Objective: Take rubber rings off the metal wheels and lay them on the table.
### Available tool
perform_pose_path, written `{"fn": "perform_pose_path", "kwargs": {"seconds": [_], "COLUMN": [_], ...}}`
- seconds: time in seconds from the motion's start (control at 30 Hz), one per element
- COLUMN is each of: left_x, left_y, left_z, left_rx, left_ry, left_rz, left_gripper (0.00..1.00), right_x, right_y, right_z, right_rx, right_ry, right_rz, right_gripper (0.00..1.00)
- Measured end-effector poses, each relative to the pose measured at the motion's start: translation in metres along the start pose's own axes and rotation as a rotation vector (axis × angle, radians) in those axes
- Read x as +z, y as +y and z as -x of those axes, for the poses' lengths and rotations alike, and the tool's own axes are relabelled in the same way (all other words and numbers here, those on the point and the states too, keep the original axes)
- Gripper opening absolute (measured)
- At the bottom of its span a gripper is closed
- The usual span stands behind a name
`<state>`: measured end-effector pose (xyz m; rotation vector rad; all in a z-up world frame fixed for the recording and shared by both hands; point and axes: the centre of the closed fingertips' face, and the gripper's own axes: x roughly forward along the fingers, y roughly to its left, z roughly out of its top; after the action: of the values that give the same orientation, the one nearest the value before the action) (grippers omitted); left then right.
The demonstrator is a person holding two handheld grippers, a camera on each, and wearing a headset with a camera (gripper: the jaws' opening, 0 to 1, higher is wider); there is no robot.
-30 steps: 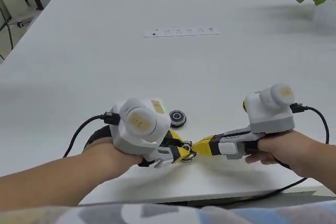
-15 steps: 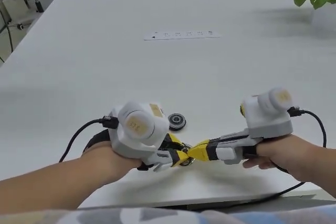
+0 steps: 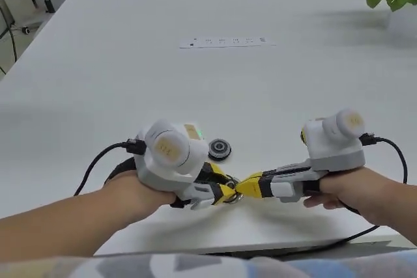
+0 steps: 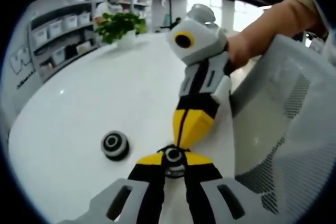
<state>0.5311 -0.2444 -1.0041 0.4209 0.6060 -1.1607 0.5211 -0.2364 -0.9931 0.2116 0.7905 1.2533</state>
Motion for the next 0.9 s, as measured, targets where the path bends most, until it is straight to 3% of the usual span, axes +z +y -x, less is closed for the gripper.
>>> {"fn": "perform_pose_path", "kwargs": {"seconds": [0.2, 0.4, 0.9], "left_x": [0.001, 0.009, 0.011], "left_y": [-0.004, -0.004, 0.0], "left_z": [0.005, 0.017, 0.052], "left_rx": [-0.03, -0.031, -0.023], "left_ry": [0.016, -0.002, -0.04], "left_rz": [-0.029, -0.046, 0.0], "left_gripper": [0.19, 0.22, 0.45], "right_x": [0.002, 0.006, 0.015], "right_y": [-0.003, -0.006, 0.002], "right_z": [0.002, 0.005, 0.007], "right_rx": [0.004, 0.004, 0.016], "right_ry": [-0.009, -0.031, -0.051], "right_rz": [-0.001, -0.004, -0.002], "right_gripper": [0.0, 0.0, 0.0]}}
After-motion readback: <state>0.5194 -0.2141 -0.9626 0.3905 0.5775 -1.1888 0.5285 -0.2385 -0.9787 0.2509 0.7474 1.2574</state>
